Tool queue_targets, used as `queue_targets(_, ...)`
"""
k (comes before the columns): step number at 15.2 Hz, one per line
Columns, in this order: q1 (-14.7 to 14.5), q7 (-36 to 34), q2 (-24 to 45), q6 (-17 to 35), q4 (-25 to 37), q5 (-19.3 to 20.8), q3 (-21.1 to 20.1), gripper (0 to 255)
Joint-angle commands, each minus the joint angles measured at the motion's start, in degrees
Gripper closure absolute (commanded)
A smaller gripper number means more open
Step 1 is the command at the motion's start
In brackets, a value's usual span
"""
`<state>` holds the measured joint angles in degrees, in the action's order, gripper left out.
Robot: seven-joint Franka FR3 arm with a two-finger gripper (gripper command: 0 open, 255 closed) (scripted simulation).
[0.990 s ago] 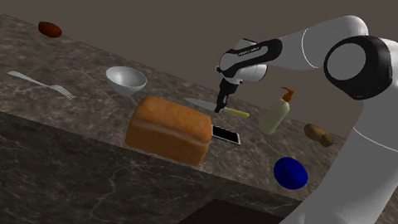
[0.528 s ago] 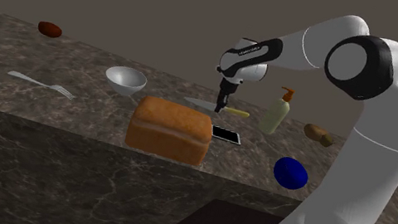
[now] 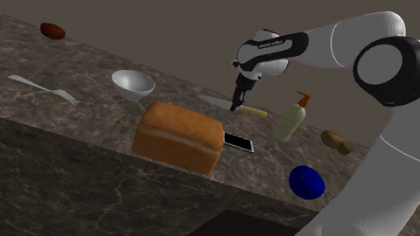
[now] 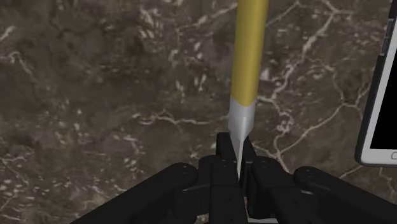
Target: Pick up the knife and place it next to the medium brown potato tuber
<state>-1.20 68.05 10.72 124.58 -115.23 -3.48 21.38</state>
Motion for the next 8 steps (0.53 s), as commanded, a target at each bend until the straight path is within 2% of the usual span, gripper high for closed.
queue_targets(1,-0.1,-0.2,-0.8,-1.3,0.6,0.4,0.1,255)
queue_targets(8,-0.3,-0.9,-3.1,-6.3,3.4,1.4,0.3,255)
